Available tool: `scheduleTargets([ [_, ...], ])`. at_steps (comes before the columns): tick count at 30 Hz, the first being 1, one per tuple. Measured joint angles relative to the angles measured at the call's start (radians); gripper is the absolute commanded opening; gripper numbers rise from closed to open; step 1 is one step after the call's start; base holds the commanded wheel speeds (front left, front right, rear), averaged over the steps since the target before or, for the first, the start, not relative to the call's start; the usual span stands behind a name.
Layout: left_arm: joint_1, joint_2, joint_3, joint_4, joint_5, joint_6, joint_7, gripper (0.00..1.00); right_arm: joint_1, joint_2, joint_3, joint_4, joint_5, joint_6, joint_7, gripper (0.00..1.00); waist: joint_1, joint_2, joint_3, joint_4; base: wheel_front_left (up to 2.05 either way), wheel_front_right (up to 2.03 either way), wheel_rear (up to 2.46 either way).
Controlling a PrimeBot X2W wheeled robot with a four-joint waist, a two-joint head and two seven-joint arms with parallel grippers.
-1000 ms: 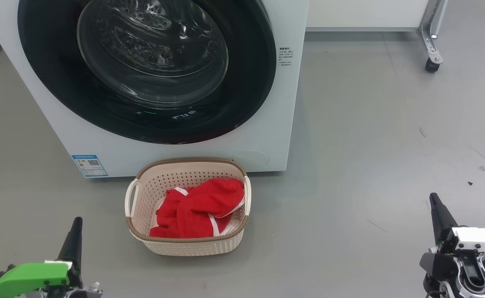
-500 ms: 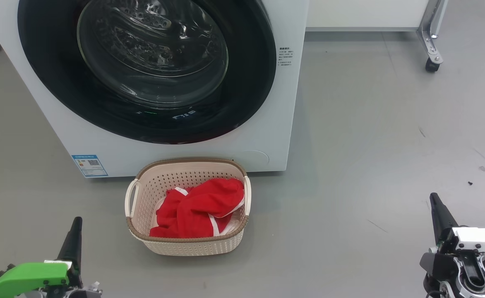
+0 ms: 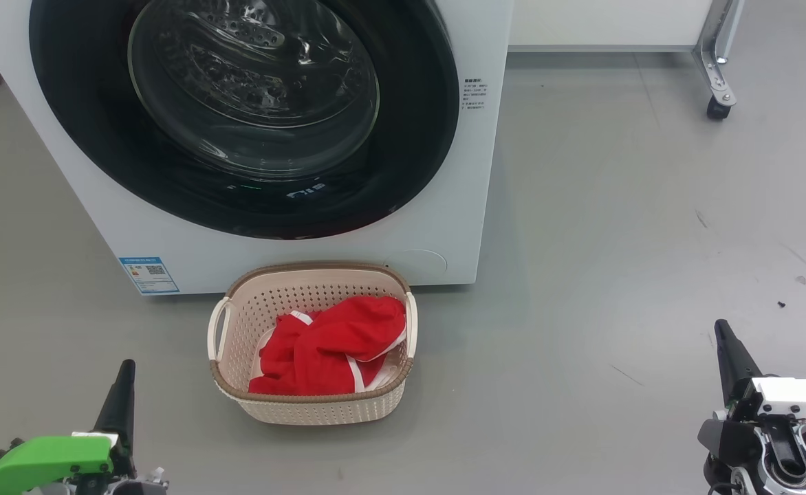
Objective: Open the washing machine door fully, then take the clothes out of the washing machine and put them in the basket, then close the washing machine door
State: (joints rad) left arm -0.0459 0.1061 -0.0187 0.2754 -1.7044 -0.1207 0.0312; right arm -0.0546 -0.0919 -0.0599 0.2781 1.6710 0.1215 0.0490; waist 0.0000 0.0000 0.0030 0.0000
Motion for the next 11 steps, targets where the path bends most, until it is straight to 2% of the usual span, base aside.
scheduleTargets([
  [11,0.000,0.000,0.002,-0.001,0.000,0.000,0.000,0.00,0.000,0.001,-0.001,0.000,-0.001,0.000,0.000,0.00,0.0000,0.0000,0.000,0.000,0.00,0.00,0.00],
])
